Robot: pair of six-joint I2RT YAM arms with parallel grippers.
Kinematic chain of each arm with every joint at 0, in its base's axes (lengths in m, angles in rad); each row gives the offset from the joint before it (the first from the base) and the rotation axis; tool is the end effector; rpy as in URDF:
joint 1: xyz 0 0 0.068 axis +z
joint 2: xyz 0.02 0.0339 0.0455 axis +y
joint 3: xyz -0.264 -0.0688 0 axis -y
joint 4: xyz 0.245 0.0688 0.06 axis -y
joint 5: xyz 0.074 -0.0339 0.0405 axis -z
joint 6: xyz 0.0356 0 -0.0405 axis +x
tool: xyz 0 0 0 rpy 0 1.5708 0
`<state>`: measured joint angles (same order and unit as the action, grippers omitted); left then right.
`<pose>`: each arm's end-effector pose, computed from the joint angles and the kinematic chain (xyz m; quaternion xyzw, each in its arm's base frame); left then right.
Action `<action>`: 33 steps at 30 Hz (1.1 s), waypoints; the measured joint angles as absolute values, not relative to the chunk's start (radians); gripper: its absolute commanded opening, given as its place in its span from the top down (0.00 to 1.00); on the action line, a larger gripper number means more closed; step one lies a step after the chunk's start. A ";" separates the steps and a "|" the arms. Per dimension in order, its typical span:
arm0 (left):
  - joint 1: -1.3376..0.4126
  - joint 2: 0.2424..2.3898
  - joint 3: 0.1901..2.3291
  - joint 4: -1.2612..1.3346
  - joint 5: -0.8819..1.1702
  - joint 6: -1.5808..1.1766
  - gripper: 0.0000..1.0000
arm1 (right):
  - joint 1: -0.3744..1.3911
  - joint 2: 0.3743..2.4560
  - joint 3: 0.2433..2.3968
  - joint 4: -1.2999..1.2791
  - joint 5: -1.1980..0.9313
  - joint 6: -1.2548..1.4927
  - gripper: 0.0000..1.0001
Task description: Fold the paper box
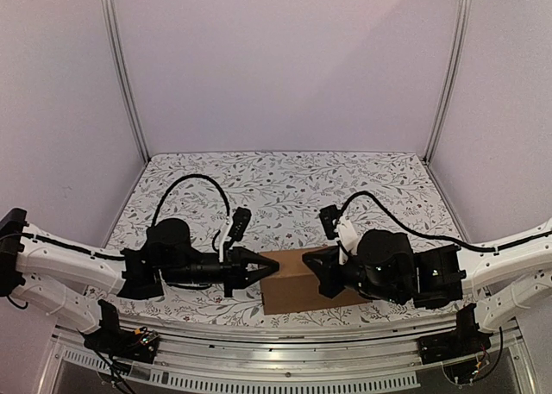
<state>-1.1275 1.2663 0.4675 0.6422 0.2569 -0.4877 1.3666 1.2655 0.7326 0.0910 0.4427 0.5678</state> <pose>0.1041 -0.2404 0.2148 0.3161 0.6896 -0.5329 0.3750 0.0713 0.2693 0.2471 -0.2123 0.8051 0.3244 0.4489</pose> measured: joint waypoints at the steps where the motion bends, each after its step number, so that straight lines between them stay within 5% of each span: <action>1: -1.127 1.262 0.473 0.633 0.255 -0.487 1.00 | 1.367 1.264 0.734 0.087 0.443 0.567 1.00; 33: -1.127 1.235 0.576 0.372 0.212 -0.460 1.00 | 1.365 0.791 0.653 -0.588 0.828 0.603 1.00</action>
